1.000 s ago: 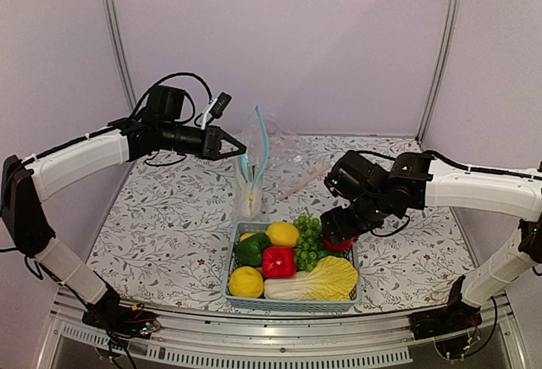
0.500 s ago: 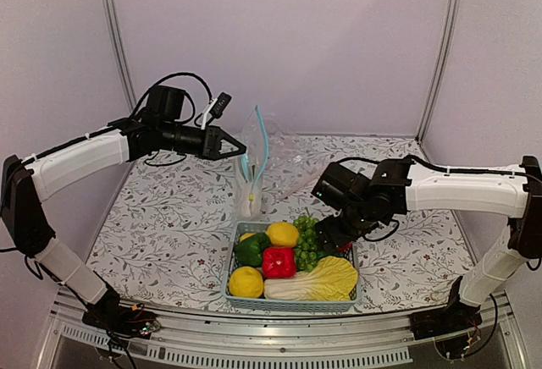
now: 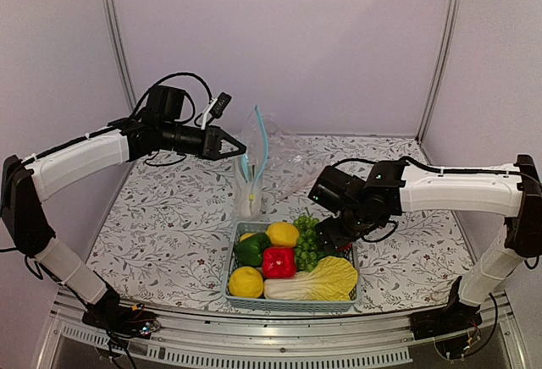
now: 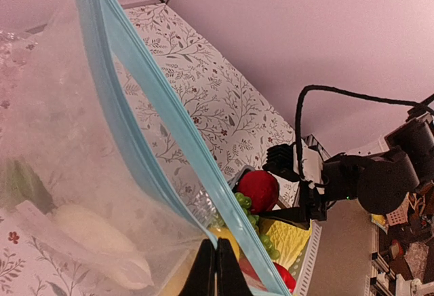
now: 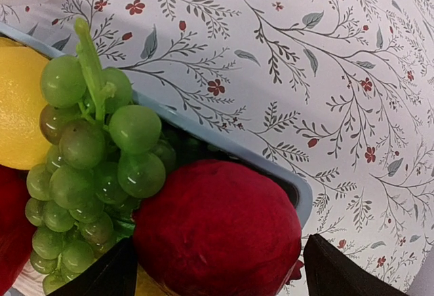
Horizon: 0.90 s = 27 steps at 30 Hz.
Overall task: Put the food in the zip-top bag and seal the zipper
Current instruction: Pick up the fake vegetable from the bin.
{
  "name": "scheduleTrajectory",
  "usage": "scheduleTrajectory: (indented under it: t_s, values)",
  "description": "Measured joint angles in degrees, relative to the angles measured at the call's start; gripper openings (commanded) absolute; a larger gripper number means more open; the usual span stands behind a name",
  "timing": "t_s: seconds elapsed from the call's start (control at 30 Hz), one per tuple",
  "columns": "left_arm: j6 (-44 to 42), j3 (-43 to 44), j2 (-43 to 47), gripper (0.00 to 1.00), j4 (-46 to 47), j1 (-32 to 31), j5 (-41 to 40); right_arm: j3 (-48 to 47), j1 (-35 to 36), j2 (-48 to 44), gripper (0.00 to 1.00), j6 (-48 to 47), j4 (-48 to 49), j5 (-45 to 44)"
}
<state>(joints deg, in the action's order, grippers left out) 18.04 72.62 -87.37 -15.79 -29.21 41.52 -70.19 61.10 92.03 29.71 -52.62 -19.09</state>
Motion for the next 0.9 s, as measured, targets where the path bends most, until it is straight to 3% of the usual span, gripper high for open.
scheduleTrajectory:
  t_s: [0.57,0.9]
  values:
    - [0.0,0.0,0.0,0.0,0.0,0.02,0.0,-0.66,0.02,0.42,0.68,1.31,-0.13,-0.74]
    - [0.0,0.0,0.0,0.0,0.0,0.02,0.0,-0.66,0.02,-0.72,0.64,2.21,-0.24,-1.33]
